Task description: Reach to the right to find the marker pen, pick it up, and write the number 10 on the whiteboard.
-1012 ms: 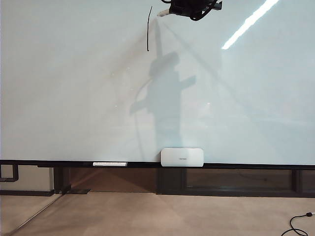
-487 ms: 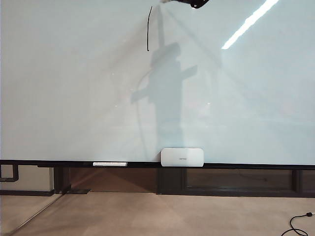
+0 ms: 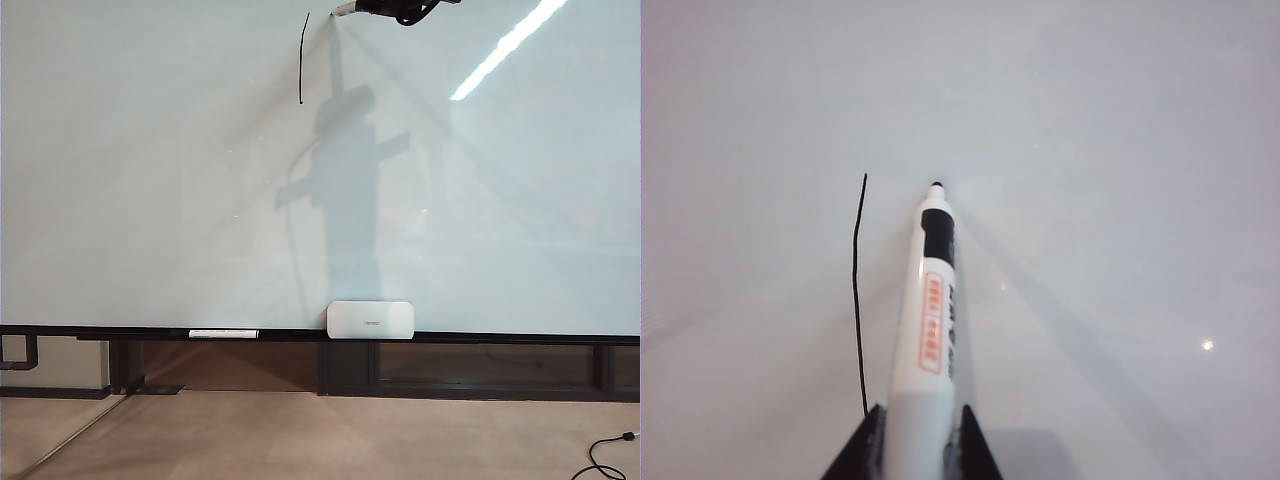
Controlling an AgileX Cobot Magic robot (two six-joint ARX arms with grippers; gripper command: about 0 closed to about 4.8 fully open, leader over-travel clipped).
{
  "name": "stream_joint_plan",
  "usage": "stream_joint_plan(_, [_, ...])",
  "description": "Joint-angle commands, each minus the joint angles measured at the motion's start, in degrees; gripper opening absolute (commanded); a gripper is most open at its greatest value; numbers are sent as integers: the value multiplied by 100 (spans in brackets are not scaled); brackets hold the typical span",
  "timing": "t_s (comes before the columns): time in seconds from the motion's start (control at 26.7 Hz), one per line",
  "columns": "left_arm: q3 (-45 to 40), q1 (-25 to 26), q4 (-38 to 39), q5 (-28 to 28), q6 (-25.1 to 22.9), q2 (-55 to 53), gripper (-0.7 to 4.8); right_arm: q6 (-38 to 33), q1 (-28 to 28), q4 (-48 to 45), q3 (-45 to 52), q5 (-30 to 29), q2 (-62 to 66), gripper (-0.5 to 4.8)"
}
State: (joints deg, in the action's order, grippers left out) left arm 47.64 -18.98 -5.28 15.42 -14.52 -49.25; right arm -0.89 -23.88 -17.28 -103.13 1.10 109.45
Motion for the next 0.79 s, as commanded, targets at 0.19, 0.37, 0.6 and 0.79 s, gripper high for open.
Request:
stream_joint_plan(0.19, [24, 7, -83, -17, -11, 9, -6, -107, 15, 358, 168, 114, 70, -2])
stream_joint_plan(0.37, [26, 7, -105, -33, -48, 9, -6, -280, 13, 555, 564, 111, 70, -2])
stream_joint_plan(0.6, [26, 7, -77, -15, -48, 9, -6, -365, 13, 514, 986, 111, 70, -2])
stream_joint_plan(0.79, [26, 7, -72, -17, -46, 7, -6, -195, -142, 118, 1003, 26, -306, -2])
